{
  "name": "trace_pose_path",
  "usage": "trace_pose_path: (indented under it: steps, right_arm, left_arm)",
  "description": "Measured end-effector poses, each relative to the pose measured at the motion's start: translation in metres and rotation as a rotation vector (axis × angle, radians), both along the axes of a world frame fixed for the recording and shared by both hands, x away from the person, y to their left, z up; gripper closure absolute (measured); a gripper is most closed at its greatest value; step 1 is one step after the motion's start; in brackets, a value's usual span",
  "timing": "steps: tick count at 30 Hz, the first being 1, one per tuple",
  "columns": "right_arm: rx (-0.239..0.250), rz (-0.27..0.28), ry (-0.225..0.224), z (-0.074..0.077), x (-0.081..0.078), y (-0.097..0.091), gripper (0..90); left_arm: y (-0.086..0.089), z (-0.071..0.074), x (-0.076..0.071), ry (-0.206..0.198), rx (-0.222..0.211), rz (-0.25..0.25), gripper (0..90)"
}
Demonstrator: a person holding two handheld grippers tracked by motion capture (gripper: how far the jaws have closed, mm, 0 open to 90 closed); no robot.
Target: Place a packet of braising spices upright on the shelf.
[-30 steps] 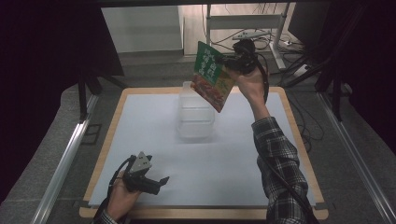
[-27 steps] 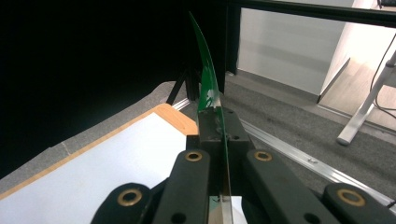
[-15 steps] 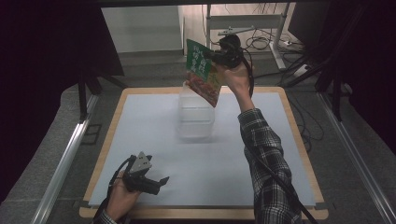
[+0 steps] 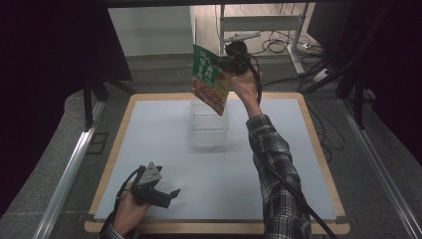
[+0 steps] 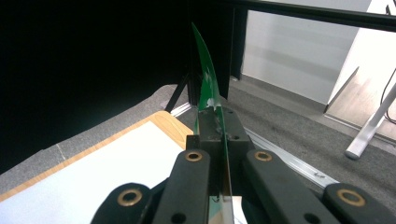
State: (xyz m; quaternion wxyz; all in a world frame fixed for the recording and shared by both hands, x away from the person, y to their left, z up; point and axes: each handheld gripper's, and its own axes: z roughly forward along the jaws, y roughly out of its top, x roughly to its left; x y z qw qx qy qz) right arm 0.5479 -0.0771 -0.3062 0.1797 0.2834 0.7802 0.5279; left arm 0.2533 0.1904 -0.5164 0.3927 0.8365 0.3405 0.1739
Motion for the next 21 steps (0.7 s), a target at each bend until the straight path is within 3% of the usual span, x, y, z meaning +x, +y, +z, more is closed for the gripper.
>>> trace_pose_path:
  steps: [6, 9, 14, 18, 21]
  right_arm:
    - [-0.01, 0.024, -0.01, -0.015, 0.008, -0.001, 89.0]
    - [0.001, 0.031, 0.013, -0.022, 0.01, -0.004, 89.0]
    - [0.021, 0.072, 0.042, -0.021, 0.005, -0.009, 89.0]
    - [-0.001, 0.131, 0.06, -0.021, -0.005, -0.014, 88.9]
    - [-0.01, 0.145, 0.071, -0.021, -0.007, -0.015, 88.9]
  left_arm:
    - [0.0, 0.0, 0.0, 0.005, 0.005, -0.003, 0.0]
    - [0.0, -0.001, 0.0, 0.006, 0.007, -0.002, 0.0]
    - [-0.001, -0.001, 0.0, 0.009, 0.011, -0.003, 0.0]
    - [-0.002, -0.002, 0.0, 0.011, 0.016, -0.006, 0.0]
    - [-0.003, -0.002, 0.001, 0.013, 0.021, -0.005, 0.0]
